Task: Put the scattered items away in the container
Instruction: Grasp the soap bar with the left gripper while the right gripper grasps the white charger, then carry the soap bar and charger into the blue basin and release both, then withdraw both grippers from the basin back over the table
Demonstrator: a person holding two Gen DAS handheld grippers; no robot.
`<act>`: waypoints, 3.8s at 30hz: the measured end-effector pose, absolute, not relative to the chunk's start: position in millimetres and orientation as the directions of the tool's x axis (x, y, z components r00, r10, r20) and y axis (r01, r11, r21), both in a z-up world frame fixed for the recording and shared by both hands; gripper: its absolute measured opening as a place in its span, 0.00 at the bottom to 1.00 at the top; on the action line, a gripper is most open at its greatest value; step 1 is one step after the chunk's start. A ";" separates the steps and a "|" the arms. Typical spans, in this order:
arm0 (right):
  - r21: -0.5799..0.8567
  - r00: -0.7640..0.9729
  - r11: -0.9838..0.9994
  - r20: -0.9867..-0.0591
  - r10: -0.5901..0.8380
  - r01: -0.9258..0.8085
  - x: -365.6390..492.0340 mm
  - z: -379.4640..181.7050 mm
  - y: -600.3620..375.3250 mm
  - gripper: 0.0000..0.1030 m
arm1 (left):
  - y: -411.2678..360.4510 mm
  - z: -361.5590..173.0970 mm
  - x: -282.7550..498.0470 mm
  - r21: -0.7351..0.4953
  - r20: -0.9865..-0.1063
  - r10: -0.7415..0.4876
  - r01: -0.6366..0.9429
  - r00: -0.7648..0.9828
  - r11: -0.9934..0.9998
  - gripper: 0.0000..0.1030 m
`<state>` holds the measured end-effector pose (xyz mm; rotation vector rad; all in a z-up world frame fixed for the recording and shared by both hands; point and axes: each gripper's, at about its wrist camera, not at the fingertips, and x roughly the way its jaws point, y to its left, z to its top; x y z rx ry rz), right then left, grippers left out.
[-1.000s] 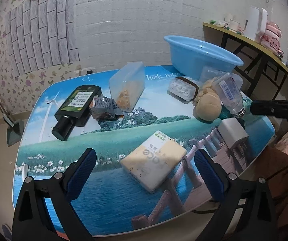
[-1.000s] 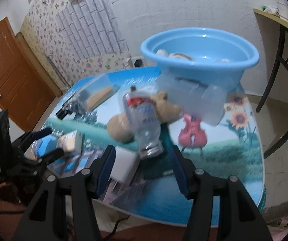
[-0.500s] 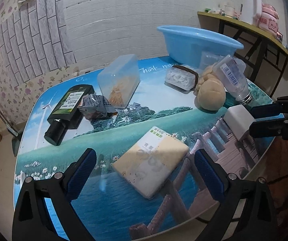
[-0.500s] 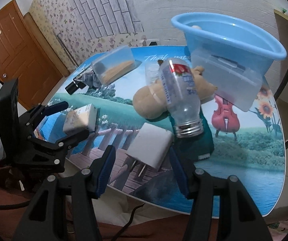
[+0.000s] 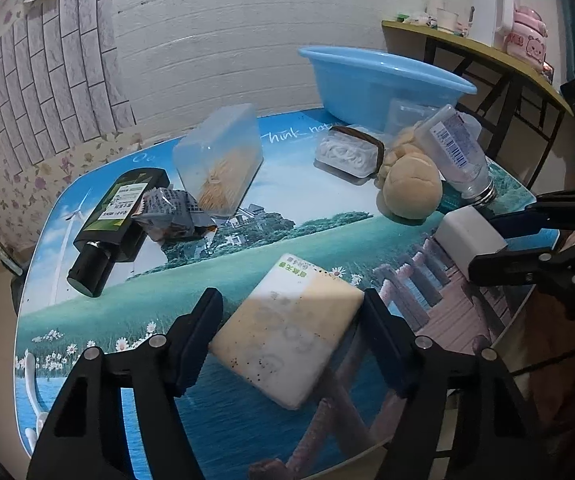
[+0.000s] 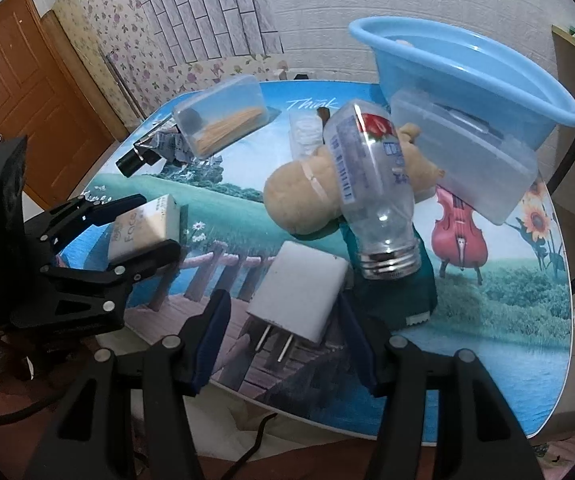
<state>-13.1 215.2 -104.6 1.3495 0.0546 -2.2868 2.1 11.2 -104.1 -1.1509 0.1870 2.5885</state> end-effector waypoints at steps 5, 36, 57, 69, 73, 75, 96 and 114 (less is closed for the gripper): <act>0.179 -0.401 -0.877 -0.836 -0.374 0.446 -14.4 -106.6 205.0 0.54 | 6.7 -99.0 4.6 -0.018 -0.728 0.228 -0.316 -0.646 -0.949 0.67; 0.161 -0.561 -0.832 -0.669 -0.488 0.531 -15.5 -46.3 211.4 0.37 | 15.2 -25.5 -15.6 -0.067 -0.618 0.245 -0.261 -0.747 -0.963 0.67; 0.184 -0.715 -0.905 -0.561 -0.417 0.383 -76.6 -13.6 282.2 0.37 | 82.4 12.6 -84.3 -0.054 -0.600 0.316 -0.356 -0.735 -0.933 0.68; 0.203 -0.726 -0.934 -0.588 -0.356 0.294 -127.4 -33.0 322.6 0.37 | 146.7 14.5 -143.6 -0.008 -0.608 0.332 -0.413 -0.721 -0.911 0.68; 0.213 -0.720 -0.934 -0.595 -0.356 0.286 -140.1 -39.8 327.3 0.37 | 167.5 2.1 -158.4 0.021 -0.631 0.325 -0.435 -0.704 -0.900 0.68; 0.201 -0.717 -0.939 -0.607 -0.344 0.279 -146.4 -43.5 327.5 0.37 | 174.0 -3.4 -164.8 0.029 -0.642 0.321 -0.440 -0.697 -0.898 0.68; 0.190 -0.707 -0.940 -0.620 -0.340 0.285 -153.6 -49.6 324.0 0.39 | 163.6 -11.6 -169.3 0.011 -0.647 0.301 -0.404 -0.700 -0.915 0.80; 0.192 -0.711 -0.948 -0.627 -0.318 0.254 -96.2 -32.4 306.9 0.39 | 54.7 -8.2 -85.1 -0.009 -0.624 0.197 -0.245 -0.756 -0.969 0.88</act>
